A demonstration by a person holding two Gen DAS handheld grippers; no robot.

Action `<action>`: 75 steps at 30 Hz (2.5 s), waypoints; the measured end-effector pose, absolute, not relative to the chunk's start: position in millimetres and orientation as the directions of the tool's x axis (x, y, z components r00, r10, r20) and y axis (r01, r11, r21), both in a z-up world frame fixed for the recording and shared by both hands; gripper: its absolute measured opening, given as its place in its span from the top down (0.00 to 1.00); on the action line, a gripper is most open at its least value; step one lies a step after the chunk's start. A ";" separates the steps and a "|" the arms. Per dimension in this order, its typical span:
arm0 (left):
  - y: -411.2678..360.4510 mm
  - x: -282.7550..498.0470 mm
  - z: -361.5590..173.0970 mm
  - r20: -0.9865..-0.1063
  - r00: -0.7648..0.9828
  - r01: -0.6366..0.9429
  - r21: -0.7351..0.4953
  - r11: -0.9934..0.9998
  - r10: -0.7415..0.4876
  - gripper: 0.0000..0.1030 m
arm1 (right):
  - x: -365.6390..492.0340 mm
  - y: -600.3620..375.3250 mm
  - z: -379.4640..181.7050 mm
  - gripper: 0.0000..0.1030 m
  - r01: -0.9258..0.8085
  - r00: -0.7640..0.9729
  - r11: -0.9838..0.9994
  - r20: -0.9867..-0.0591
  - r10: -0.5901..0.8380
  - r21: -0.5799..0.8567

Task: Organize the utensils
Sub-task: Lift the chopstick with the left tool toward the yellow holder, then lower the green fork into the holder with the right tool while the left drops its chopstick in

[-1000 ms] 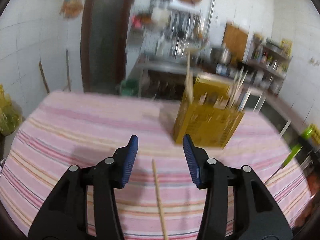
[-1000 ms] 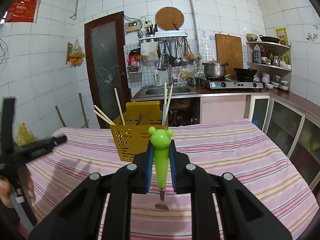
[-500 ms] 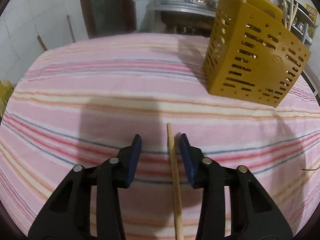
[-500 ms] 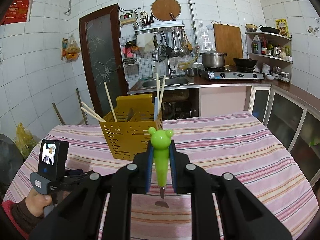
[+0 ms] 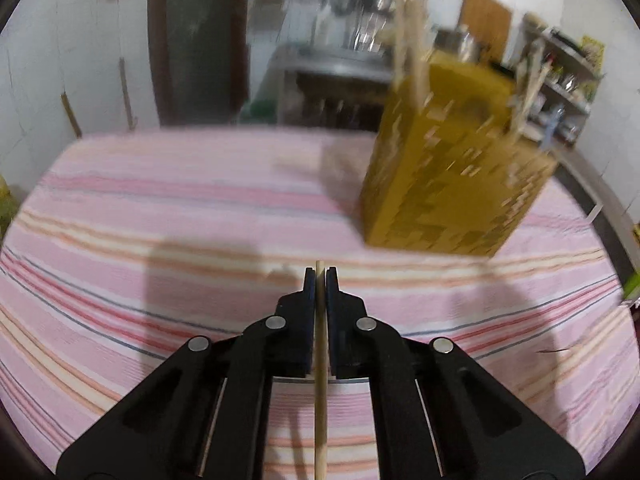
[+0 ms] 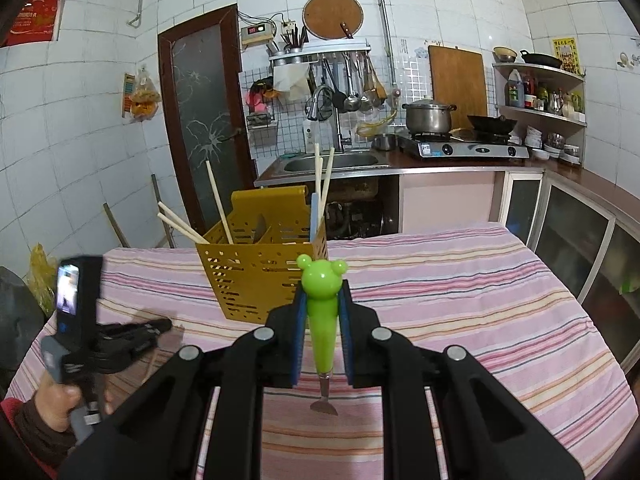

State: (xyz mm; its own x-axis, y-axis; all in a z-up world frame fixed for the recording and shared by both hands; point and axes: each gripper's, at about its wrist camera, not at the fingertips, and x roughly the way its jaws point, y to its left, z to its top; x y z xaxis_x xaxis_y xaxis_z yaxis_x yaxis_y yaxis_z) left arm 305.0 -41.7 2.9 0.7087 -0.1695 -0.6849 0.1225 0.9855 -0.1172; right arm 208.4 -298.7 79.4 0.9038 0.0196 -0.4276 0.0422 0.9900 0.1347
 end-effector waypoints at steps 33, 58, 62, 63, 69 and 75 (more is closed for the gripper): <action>-35.5 180.7 111.8 -0.199 0.955 0.210 -0.066 0.975 -0.219 0.96 | 190.5 -273.2 93.1 0.85 0.036 0.922 0.994 -0.386 0.005 0.100; -38.1 190.6 129.5 -0.189 0.944 0.255 -0.110 0.961 -0.272 0.96 | 194.7 -270.4 103.8 0.85 0.023 0.931 0.995 -0.366 0.013 0.093; -43.8 196.1 148.5 -0.166 0.941 0.278 -0.118 0.953 -0.295 0.96 | 197.9 -268.2 124.0 0.85 0.010 0.942 0.996 -0.334 0.019 0.085; -45.7 198.0 154.4 -0.156 0.942 0.282 -0.117 0.952 -0.298 0.96 | 200.0 -268.3 130.5 0.85 0.007 0.946 0.997 -0.325 0.021 0.083; -58.7 216.2 203.3 -0.075 0.943 0.313 -0.127 0.941 -0.324 0.96 | 222.0 -270.3 176.3 0.85 -0.009 0.964 0.998 -0.264 0.027 0.070; -80.8 254.0 242.4 -0.010 0.947 0.316 -0.119 0.941 -0.320 0.96 | 260.6 -269.2 212.8 0.85 -0.012 0.975 0.999 -0.221 0.022 0.049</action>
State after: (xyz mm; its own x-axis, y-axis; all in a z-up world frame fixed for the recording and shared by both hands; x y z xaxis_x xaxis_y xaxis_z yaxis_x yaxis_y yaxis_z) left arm 254.0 -80.8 242.4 0.9475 -0.3197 -0.0104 0.3163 0.9412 -0.1189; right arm 260.6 -269.2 212.8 0.9750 0.0224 -0.2211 -0.0118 0.9987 0.0491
